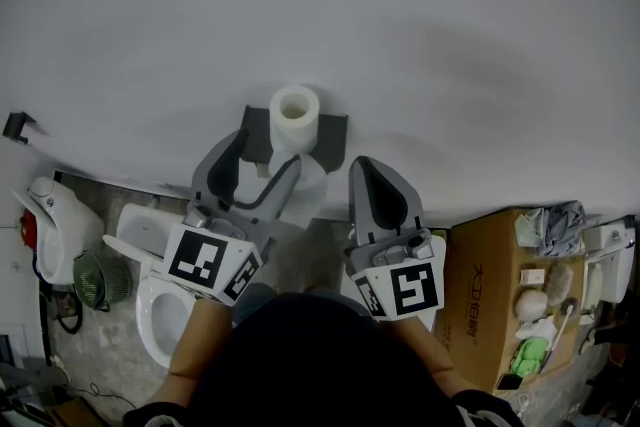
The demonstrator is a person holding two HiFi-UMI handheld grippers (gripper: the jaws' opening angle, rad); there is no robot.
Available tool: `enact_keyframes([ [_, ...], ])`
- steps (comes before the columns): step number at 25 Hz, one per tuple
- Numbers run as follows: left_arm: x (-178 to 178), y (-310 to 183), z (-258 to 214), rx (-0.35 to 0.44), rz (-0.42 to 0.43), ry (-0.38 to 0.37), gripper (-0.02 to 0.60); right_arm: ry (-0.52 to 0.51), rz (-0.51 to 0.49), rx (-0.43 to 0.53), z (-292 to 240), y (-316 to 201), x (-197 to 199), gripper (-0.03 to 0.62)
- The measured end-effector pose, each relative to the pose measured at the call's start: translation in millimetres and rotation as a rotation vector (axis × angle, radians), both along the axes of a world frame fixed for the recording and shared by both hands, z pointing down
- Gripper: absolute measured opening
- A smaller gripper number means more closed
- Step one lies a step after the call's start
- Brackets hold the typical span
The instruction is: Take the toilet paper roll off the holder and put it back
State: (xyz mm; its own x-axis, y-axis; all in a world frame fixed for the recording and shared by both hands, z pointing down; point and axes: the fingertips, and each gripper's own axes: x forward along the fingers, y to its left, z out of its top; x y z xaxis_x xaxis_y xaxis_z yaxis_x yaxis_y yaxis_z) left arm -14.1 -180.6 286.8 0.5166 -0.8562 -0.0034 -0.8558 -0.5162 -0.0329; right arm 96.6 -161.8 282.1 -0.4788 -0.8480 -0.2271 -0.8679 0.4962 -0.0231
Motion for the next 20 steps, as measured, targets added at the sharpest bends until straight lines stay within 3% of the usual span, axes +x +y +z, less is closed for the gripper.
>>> enact_keyframes([
  [12,6,-14,2,-0.014,-0.033,-0.02,0.316,0.005,-0.031,-0.005,0,0,0,0.015],
  [17,10,-23,4,0.005,-0.043,-0.107,0.316,0.001,-0.018,-0.022,4,-1,5,0.015],
  [20,14,-30,7,-0.009,-0.021,-0.096,0.316,-0.004,-0.003,-0.032,8,-3,10,0.015],
])
